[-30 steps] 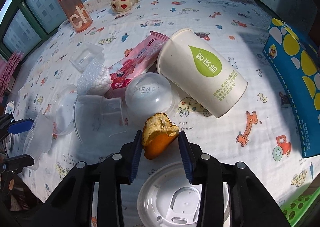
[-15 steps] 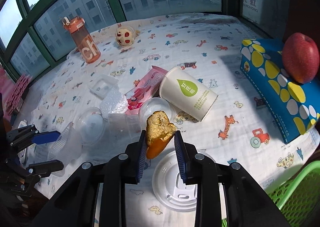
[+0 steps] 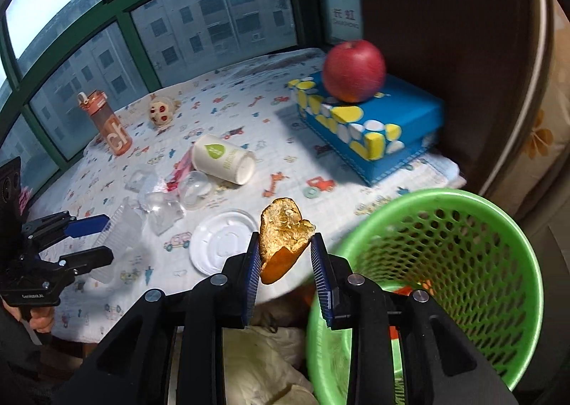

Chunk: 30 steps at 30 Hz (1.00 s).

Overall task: Collect trash
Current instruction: 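Drop the bread into the green basket with the right tool while the left tool drops the tray in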

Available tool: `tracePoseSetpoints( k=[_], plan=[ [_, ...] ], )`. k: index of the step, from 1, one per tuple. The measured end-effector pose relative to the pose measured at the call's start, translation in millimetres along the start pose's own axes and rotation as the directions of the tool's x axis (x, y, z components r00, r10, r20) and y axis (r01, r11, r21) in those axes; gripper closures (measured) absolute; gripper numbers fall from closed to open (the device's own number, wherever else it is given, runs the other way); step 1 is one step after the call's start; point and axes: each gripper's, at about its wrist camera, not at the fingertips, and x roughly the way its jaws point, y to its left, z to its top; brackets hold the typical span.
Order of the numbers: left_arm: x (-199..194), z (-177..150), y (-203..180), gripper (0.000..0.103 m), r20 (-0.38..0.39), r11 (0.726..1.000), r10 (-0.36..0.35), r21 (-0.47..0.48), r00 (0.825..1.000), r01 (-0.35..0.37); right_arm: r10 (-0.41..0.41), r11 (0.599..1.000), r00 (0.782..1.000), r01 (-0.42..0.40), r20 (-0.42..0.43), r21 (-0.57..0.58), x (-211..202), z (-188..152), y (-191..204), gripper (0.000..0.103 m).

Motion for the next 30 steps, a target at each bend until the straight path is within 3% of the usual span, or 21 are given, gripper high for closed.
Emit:
tracePoseSetpoints(
  k=[11,13,16,23,30],
  plan=[
    [24,22,-59,0.046,-0.032,0.995,-0.062,0.08,0.998,0.064,-0.169,0.968,0.986,0.167,-0.004,0.187,-17,-33,-103,0.069],
    [29,26,-69,0.046,-0.038,0.993,-0.068,0.091,0.997,0.072,-0.174,0.962,0.985,0.17,-0.002,0.215,-16,-35,-117,0.068],
    [37,33,-83,0.046,-0.048,0.991,-0.076,0.109,0.996,0.08,-0.18,0.954,0.983,0.169,0.022,0.249,-18,-37,-133,0.051],
    [62,49,-116,0.046,-0.084,0.985,-0.091,0.14,0.992,0.102,-0.16,0.95,0.984,0.133,0.075,0.281,-36,-43,-155,0.05],
    [95,61,-151,0.046,-0.138,0.975,-0.117,0.171,0.983,0.14,-0.162,0.946,0.979,0.118,0.124,0.303,-63,-54,-171,0.043]
  ],
)
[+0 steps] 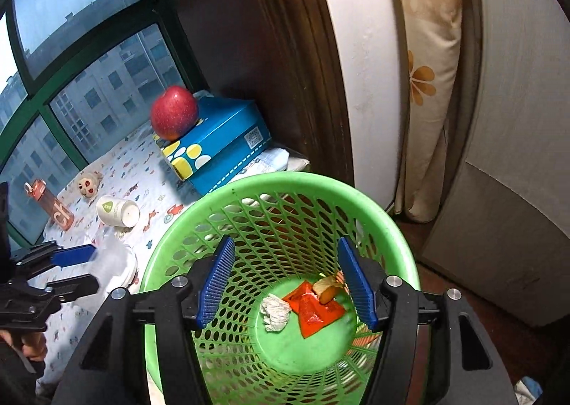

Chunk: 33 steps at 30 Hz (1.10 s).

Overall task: Collect trash
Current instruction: 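Drop the bread into the green basket with the right tool while the left tool drops the tray in, then move the left tool back to the clear plastic cup and close on its rim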

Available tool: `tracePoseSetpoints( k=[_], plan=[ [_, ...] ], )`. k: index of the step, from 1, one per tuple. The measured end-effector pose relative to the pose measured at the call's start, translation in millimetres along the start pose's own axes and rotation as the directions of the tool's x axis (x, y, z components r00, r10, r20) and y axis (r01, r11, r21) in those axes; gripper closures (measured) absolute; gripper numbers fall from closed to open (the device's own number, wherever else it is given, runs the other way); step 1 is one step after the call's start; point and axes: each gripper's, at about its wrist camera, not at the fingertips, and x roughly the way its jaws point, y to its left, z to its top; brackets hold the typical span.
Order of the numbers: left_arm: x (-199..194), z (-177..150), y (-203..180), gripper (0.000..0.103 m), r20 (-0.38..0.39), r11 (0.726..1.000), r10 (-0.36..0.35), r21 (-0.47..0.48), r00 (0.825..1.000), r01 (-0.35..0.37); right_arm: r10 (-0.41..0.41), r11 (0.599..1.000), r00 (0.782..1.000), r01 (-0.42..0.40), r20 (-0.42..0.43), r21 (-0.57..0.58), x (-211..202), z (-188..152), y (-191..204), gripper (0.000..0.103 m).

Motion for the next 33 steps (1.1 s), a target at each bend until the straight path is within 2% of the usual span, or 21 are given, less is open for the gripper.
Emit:
tracePoseSetpoints(
  k=[7,12,16,18,25,33],
  plan=[
    [34,13,-23,0.045,-0.057,0.999,-0.036,0.022,0.998,0.037,0.001,0.999,0.999,-0.002,0.035,0.035,-17,-4,-17,0.037],
    [49,15,-29,0.044,-0.088,0.998,-0.059,0.005,0.994,0.06,0.004,0.998,0.999,-0.006,0.039,0.058,-23,-7,-27,0.037],
    [52,15,-33,0.032,-0.082,0.997,-0.072,-0.001,0.994,0.072,0.006,0.997,0.999,-0.009,0.038,0.071,-25,-6,-31,0.037],
    [52,16,-34,0.032,-0.073,0.996,-0.09,-0.008,0.993,0.09,0.009,0.997,0.999,-0.012,0.04,0.077,-27,-7,-31,0.037],
    [31,8,-21,0.032,-0.029,0.998,-0.041,-0.037,0.999,0.04,0.043,0.997,0.998,-0.046,0.053,0.056,-35,-12,-11,0.035],
    [-18,-24,27,0.032,0.03,0.992,0.057,-0.116,0.998,-0.054,0.097,0.995,0.993,-0.096,0.061,-0.012,-36,-18,45,0.03]
  ],
)
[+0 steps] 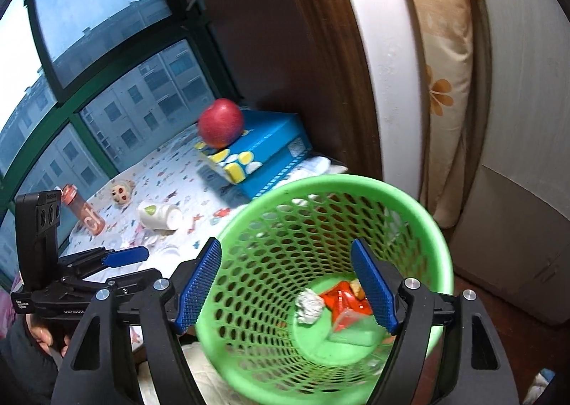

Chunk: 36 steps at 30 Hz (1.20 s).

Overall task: Collect trash
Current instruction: 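Move the left tool back to the clear plastic cup and close on its rim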

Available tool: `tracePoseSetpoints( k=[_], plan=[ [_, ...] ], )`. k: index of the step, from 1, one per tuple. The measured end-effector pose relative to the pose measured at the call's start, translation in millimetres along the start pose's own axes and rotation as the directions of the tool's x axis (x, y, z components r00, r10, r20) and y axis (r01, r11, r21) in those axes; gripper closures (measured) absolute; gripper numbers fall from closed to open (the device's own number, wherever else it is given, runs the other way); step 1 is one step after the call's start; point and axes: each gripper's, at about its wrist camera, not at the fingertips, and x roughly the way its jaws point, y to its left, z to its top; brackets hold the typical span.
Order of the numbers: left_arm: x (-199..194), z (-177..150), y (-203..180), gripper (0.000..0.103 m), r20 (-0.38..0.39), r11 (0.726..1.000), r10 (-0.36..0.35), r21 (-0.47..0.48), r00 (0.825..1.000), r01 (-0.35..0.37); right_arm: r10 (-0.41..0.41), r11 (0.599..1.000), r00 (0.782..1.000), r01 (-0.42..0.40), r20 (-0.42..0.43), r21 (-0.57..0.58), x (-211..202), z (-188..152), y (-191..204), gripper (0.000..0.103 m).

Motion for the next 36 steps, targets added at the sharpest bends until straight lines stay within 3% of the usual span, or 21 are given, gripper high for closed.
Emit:
tracePoseSetpoints(
  k=[10,17,24,34,36],
  plan=[
    [-52,-47,96,0.032,0.032,0.975,0.172,-0.146,0.985,-0.166,0.085,0.994,0.996,-0.087,-0.025,-0.067,23,-9,80,0.025],
    [-64,-74,158,0.033,0.029,0.939,0.236,-0.264,0.971,-0.22,0.122,0.986,0.988,-0.132,-0.091,-0.107,51,-20,125,0.022],
    [-55,-77,195,0.042,0.035,0.919,0.211,-0.347,0.977,-0.186,0.123,0.98,0.982,-0.143,-0.143,-0.135,75,-30,148,0.021],
    [-20,-69,209,0.054,0.028,0.905,0.152,-0.405,0.988,-0.128,0.11,0.977,0.975,-0.142,-0.195,-0.157,98,-43,161,0.021],
    [-13,-67,211,0.063,0.026,0.903,0.143,-0.413,0.989,-0.119,0.109,0.977,0.973,-0.143,-0.205,-0.16,102,-45,163,0.021]
  ],
)
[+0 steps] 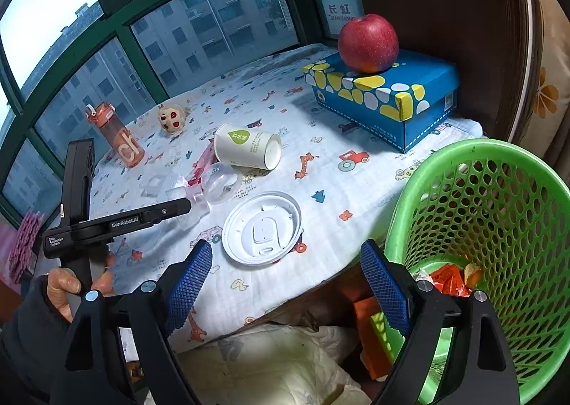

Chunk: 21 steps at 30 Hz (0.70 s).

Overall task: Collect trash
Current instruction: 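Move the left tool back to the clear plastic cup and close on its rim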

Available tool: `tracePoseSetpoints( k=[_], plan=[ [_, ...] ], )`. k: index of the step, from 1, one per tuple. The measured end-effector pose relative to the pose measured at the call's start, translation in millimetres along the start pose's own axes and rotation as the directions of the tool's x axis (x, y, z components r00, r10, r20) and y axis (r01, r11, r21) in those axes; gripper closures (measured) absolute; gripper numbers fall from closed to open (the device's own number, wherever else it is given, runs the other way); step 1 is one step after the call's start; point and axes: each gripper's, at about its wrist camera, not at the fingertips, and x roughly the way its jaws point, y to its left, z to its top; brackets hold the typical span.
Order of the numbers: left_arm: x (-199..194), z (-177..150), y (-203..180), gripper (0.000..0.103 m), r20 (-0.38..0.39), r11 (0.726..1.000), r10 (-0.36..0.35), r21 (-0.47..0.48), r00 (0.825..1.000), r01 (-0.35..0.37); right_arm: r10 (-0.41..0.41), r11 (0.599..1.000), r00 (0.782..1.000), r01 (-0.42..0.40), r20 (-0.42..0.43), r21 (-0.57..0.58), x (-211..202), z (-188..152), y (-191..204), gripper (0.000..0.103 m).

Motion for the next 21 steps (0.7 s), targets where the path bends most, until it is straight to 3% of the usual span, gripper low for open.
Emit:
tracePoseSetpoints(
  k=[3,13,21],
  plan=[
    [8,2,2,0.068,-0.004,1.0,-0.008,-0.02,1.0,0.008,0.005,1.0,1.0,-0.005,-0.011,0.0,5,-1,1,0.021],
    [16,5,7,0.097,0.014,0.999,-0.024,-0.038,1.0,0.024,-0.001,1.0,0.999,0.0,-0.042,-0.028,23,-1,12,0.021],
    [-3,2,7,0.101,0.038,0.999,-0.031,-0.024,0.999,0.032,-0.007,0.998,0.998,0.003,-0.066,-0.071,40,-3,21,0.021]
  ],
)
